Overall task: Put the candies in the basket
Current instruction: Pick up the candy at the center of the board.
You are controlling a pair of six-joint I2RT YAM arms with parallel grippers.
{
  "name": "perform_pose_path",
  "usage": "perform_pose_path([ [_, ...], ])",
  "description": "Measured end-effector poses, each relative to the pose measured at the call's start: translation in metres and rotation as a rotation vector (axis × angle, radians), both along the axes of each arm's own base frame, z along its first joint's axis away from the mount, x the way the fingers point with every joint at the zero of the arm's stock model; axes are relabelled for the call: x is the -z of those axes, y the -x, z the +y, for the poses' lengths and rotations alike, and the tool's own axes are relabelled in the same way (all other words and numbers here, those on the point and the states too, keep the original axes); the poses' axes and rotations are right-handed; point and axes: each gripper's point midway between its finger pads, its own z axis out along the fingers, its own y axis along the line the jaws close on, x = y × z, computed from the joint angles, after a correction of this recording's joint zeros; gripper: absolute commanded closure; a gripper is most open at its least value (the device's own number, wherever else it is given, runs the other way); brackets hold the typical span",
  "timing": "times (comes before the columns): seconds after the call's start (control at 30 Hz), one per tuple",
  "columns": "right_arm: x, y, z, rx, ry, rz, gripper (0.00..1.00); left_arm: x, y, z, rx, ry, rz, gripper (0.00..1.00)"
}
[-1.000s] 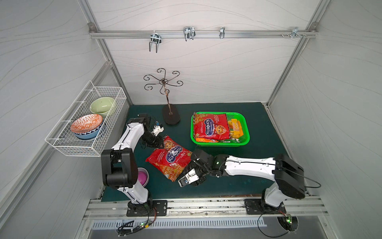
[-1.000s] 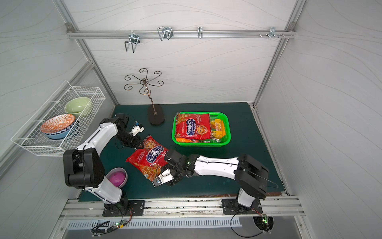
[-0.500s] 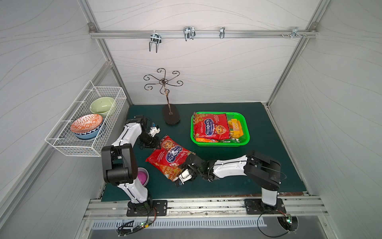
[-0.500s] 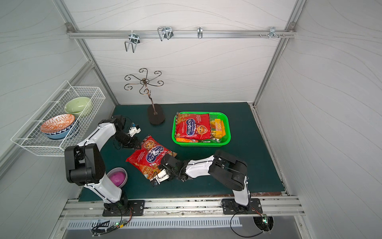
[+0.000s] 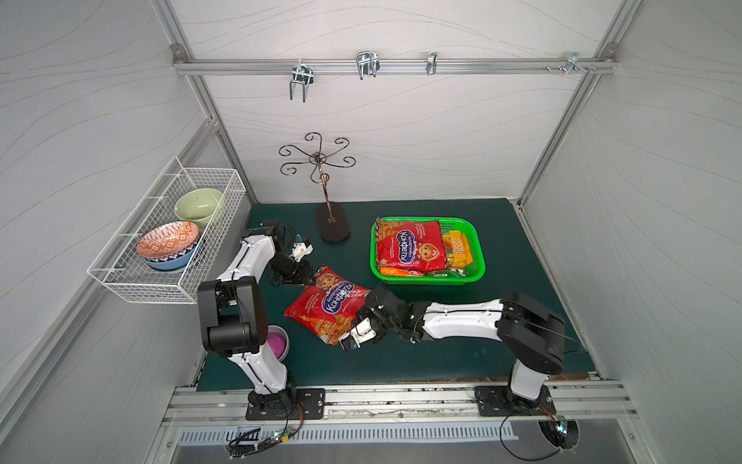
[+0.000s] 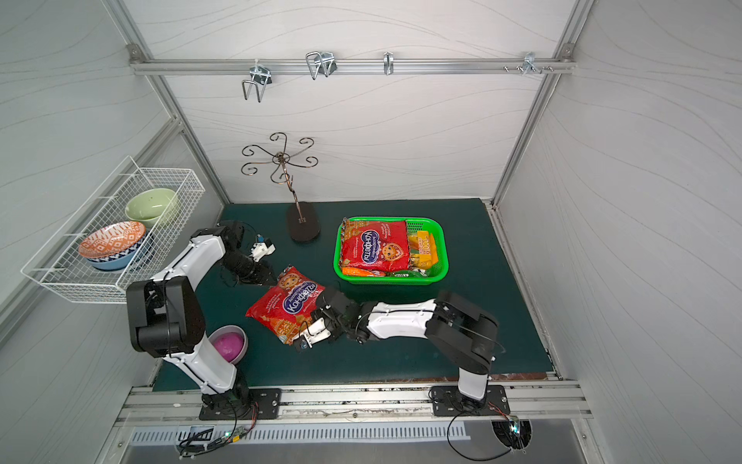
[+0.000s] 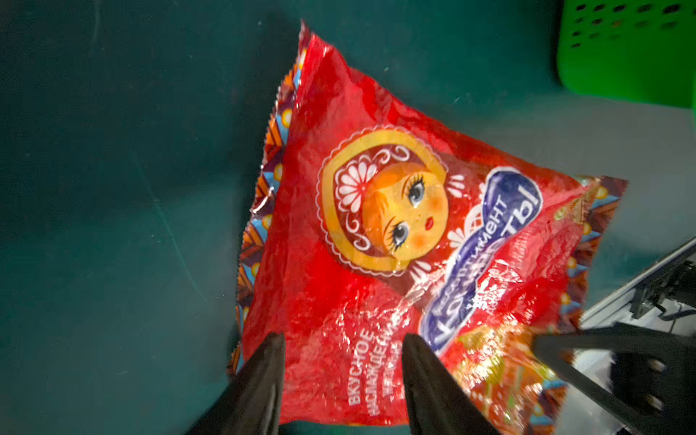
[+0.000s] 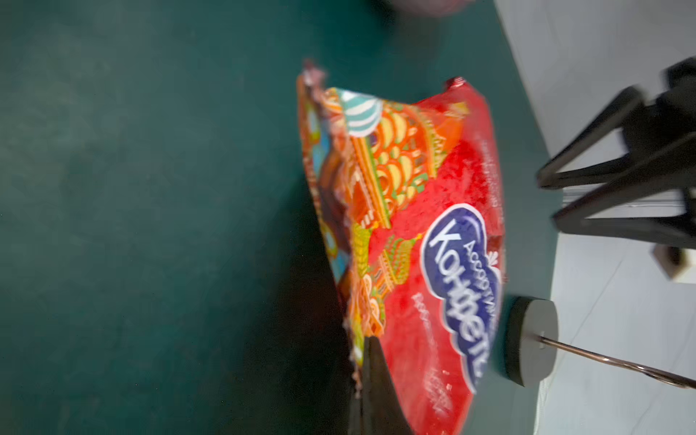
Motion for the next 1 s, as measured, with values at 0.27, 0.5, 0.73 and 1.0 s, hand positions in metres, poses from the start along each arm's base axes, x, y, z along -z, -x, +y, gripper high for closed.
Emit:
perform_pose_path([
  [0.27, -0.137, 0.001, -0.003, 0.04, -0.124, 0.128, 1.0, -0.034, -0.011, -0.013, 0.003, 0.089, -0.041, 0.46],
  [0.5, -0.172, 0.016, -0.023, 0.052, -0.036, 0.227, 1.0, -0.064, -0.022, -0.022, 0.018, 0.119, -0.108, 0.46],
  [0.73, -0.195, 0.016, -0.051, 0.08, 0.02, 0.264, 1.0, -0.068, -0.018, -0.048, 0.08, 0.142, -0.109, 0.46],
  [1.0, -0.245, -0.034, -0.073, 0.258, -0.094, 0.255, 1.0, -0.079, -0.023, -0.063, 0.143, 0.107, -0.154, 0.46],
])
